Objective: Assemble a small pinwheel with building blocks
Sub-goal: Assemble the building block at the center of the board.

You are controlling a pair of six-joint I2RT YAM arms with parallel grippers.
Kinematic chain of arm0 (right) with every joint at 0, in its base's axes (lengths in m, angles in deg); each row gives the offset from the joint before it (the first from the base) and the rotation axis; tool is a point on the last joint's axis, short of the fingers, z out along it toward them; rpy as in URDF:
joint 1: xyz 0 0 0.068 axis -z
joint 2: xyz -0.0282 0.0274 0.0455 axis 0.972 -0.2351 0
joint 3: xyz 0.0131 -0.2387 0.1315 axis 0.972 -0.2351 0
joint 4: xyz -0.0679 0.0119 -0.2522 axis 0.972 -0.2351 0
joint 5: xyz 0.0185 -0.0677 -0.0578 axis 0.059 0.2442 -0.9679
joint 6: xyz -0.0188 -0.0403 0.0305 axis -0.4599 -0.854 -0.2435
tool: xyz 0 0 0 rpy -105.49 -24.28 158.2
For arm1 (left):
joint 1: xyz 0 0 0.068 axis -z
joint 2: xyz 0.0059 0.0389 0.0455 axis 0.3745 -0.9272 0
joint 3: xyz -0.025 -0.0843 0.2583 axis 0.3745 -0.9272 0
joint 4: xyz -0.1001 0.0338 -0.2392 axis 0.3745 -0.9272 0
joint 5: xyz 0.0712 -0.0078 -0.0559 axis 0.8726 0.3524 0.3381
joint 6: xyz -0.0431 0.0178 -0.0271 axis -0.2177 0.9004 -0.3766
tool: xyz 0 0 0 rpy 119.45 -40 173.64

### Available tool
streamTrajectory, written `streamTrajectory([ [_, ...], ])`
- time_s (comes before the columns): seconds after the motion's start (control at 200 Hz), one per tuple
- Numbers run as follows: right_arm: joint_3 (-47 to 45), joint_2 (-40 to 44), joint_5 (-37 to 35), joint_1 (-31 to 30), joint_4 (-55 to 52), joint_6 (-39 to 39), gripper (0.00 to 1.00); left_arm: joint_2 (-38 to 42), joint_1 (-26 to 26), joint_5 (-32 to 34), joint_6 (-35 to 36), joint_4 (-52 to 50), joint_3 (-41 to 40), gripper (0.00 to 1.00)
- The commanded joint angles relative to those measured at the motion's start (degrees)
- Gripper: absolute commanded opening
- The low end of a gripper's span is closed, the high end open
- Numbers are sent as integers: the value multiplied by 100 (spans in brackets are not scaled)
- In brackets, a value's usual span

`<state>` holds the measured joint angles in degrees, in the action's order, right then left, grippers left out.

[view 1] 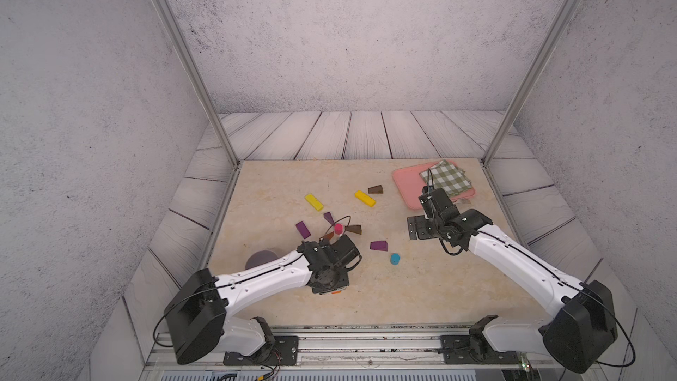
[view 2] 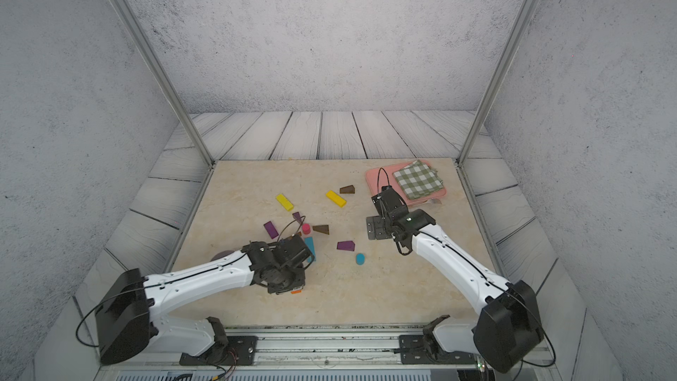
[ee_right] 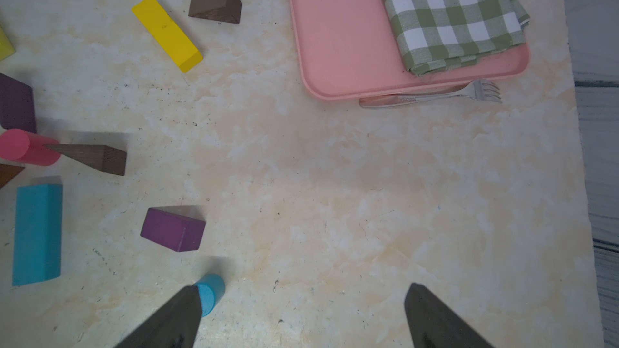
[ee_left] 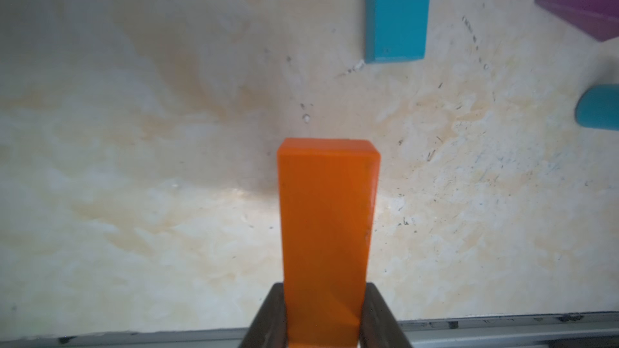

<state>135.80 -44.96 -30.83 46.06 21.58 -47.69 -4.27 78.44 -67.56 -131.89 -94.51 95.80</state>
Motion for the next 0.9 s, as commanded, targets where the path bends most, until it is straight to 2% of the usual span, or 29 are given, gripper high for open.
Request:
streamTrajectory([
  [0.0,-69,-41,-134,43,0,-21,99,-607,112,-105,-228,456,313,23],
  [0.24,-167,50,-74,46,66,-29,99,-1438,119,-149,-129,546,633,24],
  [0.586,-184,65,-80,47,62,-28,99,-1565,-110,-15,-17,455,558,26],
  [0.896,-201,62,-41,54,97,-38,99,-1799,-187,-25,92,229,805,29],
])
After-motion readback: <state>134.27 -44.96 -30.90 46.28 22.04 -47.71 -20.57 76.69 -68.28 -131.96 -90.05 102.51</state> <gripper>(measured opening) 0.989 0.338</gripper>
